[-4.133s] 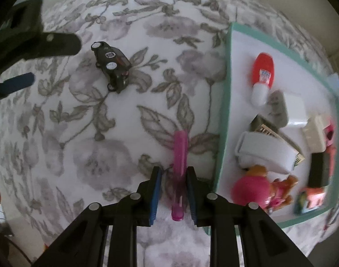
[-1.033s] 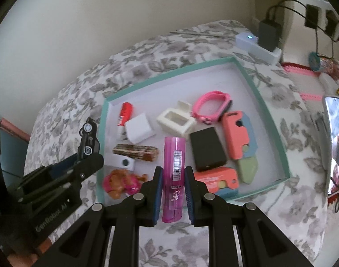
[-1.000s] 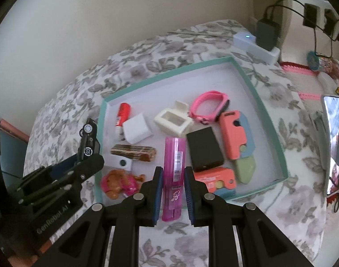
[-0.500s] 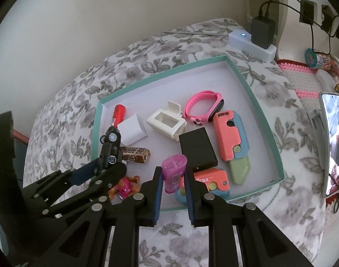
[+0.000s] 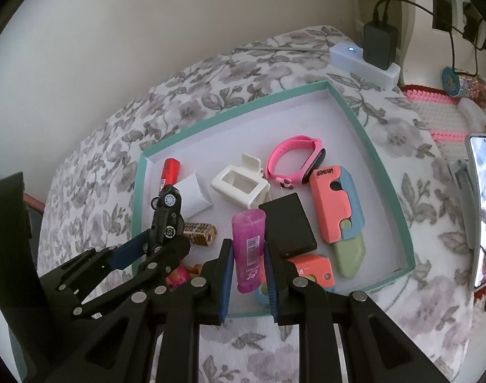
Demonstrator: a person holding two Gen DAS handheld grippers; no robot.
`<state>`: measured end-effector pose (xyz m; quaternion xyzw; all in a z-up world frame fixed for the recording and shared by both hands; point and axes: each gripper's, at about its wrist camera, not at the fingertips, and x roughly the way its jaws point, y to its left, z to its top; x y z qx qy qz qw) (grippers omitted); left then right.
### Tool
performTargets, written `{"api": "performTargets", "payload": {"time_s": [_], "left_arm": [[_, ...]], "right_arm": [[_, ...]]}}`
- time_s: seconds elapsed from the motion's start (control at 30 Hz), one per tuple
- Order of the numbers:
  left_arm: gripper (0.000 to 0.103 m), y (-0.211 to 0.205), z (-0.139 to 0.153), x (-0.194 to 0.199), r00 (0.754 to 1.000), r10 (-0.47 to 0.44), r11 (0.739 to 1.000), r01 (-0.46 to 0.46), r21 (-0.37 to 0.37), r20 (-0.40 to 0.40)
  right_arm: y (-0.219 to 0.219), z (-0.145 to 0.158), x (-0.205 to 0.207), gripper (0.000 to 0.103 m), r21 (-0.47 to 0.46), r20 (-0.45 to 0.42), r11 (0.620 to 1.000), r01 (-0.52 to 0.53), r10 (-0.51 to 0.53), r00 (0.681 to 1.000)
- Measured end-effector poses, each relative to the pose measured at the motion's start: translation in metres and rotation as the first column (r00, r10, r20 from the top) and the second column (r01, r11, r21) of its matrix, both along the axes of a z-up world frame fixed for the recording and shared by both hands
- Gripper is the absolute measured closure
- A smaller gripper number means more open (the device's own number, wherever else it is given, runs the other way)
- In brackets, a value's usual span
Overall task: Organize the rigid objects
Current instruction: 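Carry the toy car with the left tool while the right tool carries the lip balm over the tray, then open the left tool to drop the toy car in the tray while the right tool releases the lip balm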
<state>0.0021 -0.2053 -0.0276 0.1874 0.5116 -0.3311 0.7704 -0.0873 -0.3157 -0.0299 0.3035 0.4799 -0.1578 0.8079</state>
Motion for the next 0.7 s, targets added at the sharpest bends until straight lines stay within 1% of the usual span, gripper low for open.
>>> {"api": "performTargets", "payload": {"time_s": [0.17, 0.33, 0.43, 0.5, 0.7], "left_arm": [[0.067, -0.004, -0.002, 0.002, 1.000, -0.011, 1.000, 0.011, -0.001, 0.004], [0.066, -0.003, -0.001, 0.006, 1.000, 0.001, 1.000, -0.001, -0.004, -0.002], [0.063, 0.001, 0.004, 0.008, 1.000, 0.015, 1.000, -0.015, -0.015, -0.004], [0.057, 0.003, 0.007, 0.009, 1.000, 0.022, 0.999, -0.022, -0.025, -0.001], [0.056, 0.009, 0.017, 0.014, 0.999, 0.047, 0.998, -0.047, -0.048, 0.008]], "right_arm": [[-0.003, 0.004, 0.004, 0.083, -0.018, 0.006, 1.000, 0.005, -0.005, 1.000], [-0.005, 0.005, 0.006, 0.083, -0.023, 0.004, 1.000, 0.007, -0.007, 1.000], [-0.006, 0.007, 0.006, 0.083, -0.026, 0.007, 1.000, 0.009, -0.009, 1.000], [-0.005, 0.008, 0.005, 0.083, -0.027, 0.009, 1.000, 0.010, -0.009, 1.000], [-0.006, 0.010, 0.004, 0.083, -0.034, 0.014, 0.999, 0.012, -0.011, 1.000]]}}
